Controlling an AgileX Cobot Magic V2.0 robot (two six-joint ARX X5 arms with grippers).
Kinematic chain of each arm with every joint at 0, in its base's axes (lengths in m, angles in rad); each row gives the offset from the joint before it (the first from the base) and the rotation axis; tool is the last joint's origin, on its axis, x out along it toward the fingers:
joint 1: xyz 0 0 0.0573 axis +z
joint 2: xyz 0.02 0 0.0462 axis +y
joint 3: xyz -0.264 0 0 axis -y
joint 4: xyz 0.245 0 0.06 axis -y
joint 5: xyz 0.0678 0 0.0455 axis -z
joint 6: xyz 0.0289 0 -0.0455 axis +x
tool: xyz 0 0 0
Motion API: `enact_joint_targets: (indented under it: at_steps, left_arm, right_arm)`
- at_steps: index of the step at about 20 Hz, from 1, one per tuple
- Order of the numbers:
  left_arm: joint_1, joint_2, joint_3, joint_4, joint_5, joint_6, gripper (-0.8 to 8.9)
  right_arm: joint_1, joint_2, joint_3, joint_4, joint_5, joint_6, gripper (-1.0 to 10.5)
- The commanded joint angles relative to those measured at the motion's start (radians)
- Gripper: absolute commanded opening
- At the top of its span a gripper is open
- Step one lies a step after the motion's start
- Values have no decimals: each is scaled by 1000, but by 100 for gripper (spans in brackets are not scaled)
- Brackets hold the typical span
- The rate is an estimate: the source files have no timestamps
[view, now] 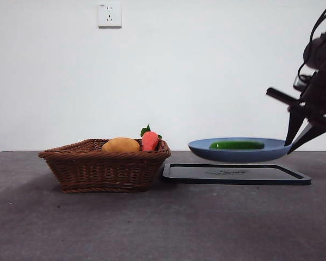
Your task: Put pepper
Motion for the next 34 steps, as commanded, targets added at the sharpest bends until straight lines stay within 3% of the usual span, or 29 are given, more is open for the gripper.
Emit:
enact_joint_targets:
  at_steps: [1, 10, 14, 18, 24, 28, 34]
  left_arm:
    - [-12, 7, 15, 1, 1, 8, 260]
    - [-12, 7, 15, 0, -2, -9, 260]
    - [-11, 7, 15, -3, -2, -9, 260]
    - [-11, 7, 15, -10, -2, -8, 260]
    - [-11, 8, 15, -16, -3, -7, 258]
    - [-11, 8, 15, -17, -3, -7, 258]
    - [-11, 8, 15, -18, -2, -7, 258]
  right_arm:
    - [2, 54, 34, 33, -8, 9, 5]
    - [2, 108, 34, 78, -6, 5, 14]
    - [3, 106, 34, 64, -11, 3, 159]
    - [-6, 52, 34, -3, -4, -55, 183]
    - [-9, -261, 34, -206, -8, -203, 183]
    - [72, -540, 34, -424, -8, -304, 181]
    - [259, -862, 34, -624, -3, -298, 178]
